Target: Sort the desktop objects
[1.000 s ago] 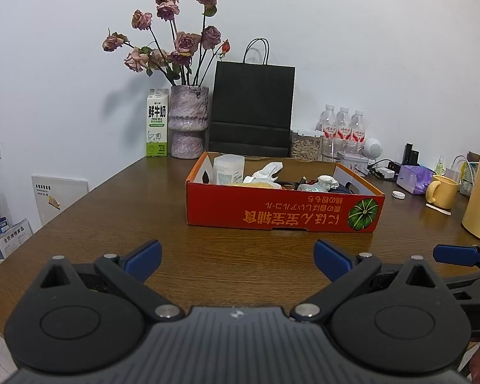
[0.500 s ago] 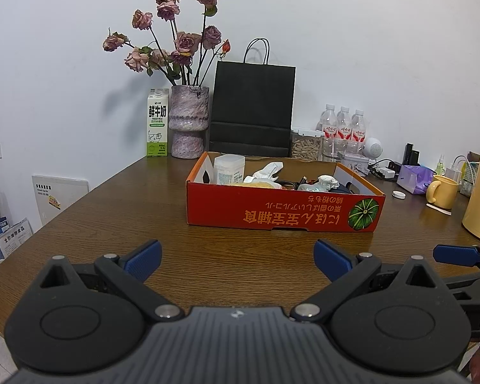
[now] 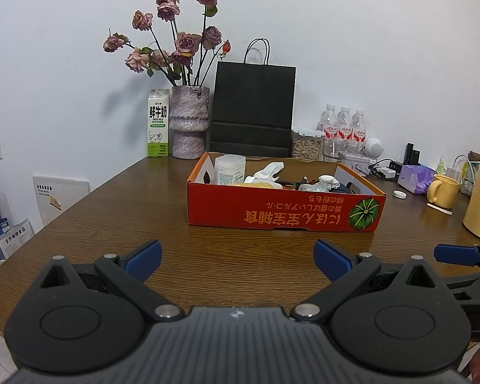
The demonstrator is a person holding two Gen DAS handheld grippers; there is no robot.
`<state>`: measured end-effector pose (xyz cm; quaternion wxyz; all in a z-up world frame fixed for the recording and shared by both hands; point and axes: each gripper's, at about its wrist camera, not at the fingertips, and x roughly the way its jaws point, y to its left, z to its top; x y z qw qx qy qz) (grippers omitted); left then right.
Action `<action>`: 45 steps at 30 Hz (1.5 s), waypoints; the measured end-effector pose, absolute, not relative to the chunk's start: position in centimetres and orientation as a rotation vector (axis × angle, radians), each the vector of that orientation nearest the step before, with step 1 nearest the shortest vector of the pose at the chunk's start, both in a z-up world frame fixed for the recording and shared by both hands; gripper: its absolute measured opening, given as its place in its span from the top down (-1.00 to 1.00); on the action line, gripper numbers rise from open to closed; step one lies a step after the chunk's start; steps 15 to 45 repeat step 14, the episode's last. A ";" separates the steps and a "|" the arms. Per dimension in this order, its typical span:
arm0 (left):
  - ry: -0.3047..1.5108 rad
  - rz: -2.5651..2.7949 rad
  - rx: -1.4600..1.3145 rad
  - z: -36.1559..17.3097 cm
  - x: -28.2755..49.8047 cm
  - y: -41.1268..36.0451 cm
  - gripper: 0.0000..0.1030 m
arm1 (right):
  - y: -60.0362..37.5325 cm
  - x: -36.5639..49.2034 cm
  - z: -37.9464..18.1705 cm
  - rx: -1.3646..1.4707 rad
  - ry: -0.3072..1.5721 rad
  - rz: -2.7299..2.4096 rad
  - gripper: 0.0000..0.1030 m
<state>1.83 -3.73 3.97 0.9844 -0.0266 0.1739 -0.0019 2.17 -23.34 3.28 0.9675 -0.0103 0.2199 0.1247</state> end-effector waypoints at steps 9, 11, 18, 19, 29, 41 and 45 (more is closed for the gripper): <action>0.350 0.000 -0.050 3.9 1.8 -3.7 -1.00 | -23.5 2.1 3.1 -0.022 0.446 0.252 -1.00; 0.348 0.000 -0.051 3.8 1.8 -3.7 -1.00 | -23.5 2.2 3.0 -0.022 0.447 0.253 -1.00; 0.350 -0.006 -0.058 3.8 1.8 -3.7 -1.00 | -23.4 2.1 3.0 -0.022 0.448 0.255 -1.00; 0.350 -0.006 -0.058 3.8 1.8 -3.7 -1.00 | -23.4 2.1 3.0 -0.022 0.448 0.255 -1.00; 0.350 -0.006 -0.058 3.8 1.8 -3.7 -1.00 | -23.4 2.1 3.0 -0.022 0.448 0.255 -1.00; 0.350 -0.006 -0.058 3.8 1.8 -3.7 -1.00 | -23.4 2.1 3.0 -0.022 0.448 0.255 -1.00; 0.350 -0.006 -0.058 3.8 1.8 -3.7 -1.00 | -23.4 2.1 3.0 -0.022 0.448 0.255 -1.00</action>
